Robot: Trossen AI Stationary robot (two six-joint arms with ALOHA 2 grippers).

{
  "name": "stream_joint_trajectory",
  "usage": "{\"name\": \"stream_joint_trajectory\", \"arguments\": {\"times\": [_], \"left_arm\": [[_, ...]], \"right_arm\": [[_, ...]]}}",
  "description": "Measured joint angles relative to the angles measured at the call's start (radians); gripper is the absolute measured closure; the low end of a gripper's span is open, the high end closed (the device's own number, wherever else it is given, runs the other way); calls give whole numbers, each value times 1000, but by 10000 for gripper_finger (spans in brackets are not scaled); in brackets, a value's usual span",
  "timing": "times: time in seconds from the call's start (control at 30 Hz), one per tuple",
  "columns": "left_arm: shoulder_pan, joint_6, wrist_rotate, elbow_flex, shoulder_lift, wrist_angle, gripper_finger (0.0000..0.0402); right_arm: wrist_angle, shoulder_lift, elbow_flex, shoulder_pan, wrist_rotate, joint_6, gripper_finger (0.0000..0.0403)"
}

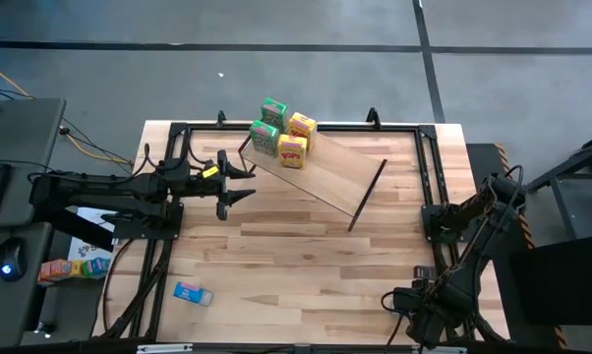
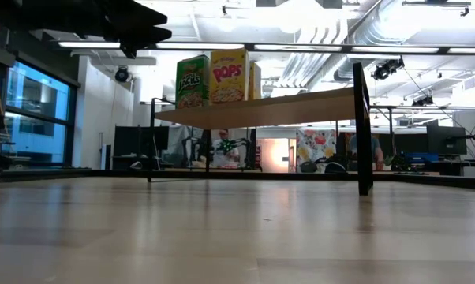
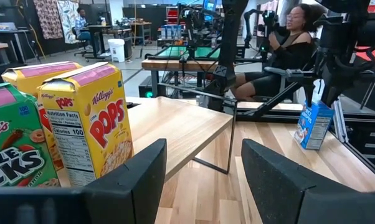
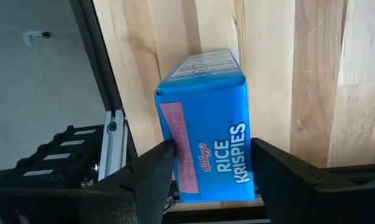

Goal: Stack cereal on shelf
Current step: Put the right blue cereal box on the shelf

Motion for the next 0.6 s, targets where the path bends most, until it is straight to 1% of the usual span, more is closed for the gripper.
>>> {"name": "stream_joint_trajectory", "arguments": {"times": [0.17, 0.37, 0.5, 0.6], "left_arm": [[0, 0, 0, 0, 0, 0, 202], [0, 0, 0, 0, 0, 0, 202], [0, 0, 0, 0, 0, 0, 202], [0, 0, 0, 0, 0, 0, 202]], "right_arm": [[4, 1, 0, 0, -11, 1, 194], [4, 5, -3, -1, -105, 31, 194], [2, 6, -5, -1, -107, 58, 194], [1, 6, -5, -1, -82, 60, 194]]}}
